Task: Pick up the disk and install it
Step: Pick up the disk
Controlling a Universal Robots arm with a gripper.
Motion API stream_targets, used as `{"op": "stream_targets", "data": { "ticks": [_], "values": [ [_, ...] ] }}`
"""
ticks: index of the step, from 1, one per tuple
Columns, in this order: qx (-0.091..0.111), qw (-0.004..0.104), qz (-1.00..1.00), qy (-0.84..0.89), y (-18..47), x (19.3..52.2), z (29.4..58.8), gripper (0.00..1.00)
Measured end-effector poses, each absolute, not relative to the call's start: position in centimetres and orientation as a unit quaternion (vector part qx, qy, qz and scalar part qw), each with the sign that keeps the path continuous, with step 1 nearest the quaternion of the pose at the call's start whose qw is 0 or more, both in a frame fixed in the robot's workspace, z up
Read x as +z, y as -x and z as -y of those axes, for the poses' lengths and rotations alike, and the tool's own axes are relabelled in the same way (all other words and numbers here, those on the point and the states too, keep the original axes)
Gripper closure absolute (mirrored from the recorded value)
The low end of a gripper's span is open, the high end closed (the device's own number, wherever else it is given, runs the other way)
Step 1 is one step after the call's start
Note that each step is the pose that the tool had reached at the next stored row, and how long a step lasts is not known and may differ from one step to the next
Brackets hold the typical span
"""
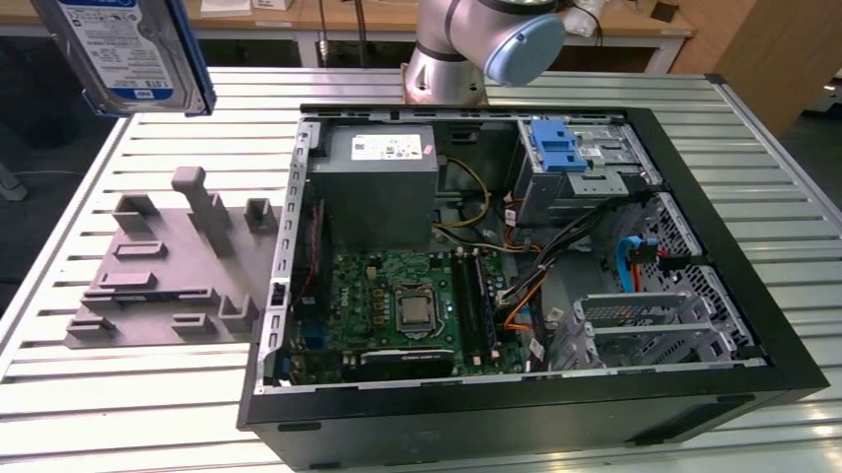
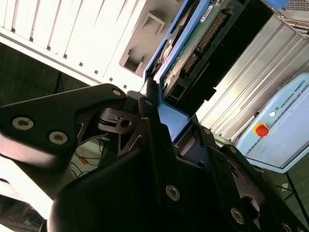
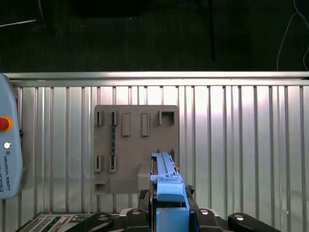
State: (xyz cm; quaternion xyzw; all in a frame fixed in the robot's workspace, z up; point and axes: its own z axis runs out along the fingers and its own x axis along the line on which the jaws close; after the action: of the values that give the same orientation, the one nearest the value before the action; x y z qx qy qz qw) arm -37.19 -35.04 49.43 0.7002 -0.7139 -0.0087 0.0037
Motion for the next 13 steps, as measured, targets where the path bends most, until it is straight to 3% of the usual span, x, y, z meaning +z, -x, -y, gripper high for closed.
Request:
{"op": "stream_targets", "data": {
  "ticks": [13],
  "values": [
    [-0.009,0.004,0.714,-0.7,36.2,49.44,35.04,0.64]
  ]
}}
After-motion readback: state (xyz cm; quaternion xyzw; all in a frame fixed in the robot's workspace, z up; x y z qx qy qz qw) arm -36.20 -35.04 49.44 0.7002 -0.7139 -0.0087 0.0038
